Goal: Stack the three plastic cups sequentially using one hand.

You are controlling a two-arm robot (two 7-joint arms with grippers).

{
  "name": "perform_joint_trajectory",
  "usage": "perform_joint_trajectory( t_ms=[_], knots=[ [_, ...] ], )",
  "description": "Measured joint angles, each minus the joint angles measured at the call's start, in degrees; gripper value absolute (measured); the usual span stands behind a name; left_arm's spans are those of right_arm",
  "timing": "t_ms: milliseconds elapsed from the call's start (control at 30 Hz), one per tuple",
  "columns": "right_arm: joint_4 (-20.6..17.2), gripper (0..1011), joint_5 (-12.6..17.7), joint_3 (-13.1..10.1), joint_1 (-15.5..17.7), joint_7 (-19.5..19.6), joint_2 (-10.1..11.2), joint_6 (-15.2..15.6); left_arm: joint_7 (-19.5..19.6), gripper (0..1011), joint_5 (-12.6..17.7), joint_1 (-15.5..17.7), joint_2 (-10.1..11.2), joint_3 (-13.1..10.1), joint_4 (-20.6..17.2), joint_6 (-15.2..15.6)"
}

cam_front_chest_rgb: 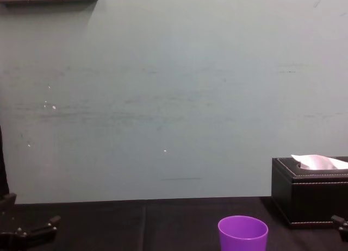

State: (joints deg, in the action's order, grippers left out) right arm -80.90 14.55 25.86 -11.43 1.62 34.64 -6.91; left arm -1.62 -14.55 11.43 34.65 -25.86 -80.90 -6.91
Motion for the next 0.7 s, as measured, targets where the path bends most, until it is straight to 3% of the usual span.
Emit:
perform_joint_trajectory(
  t_ms=[500, 700],
  knots=[
    [0.0, 1002, 0.0, 0.0, 0.0, 0.0, 0.0, 0.0, 0.0, 1011, 0.0, 0.0, 0.0, 0.0, 0.0, 0.0],
    [-1.8, 1000, 0.7, -1.4, 1.2, -2.0, 0.3, -1.8, 0.0, 1011, 0.0, 0.0, 0.0, 0.0, 0.0, 0.0]
  ],
)
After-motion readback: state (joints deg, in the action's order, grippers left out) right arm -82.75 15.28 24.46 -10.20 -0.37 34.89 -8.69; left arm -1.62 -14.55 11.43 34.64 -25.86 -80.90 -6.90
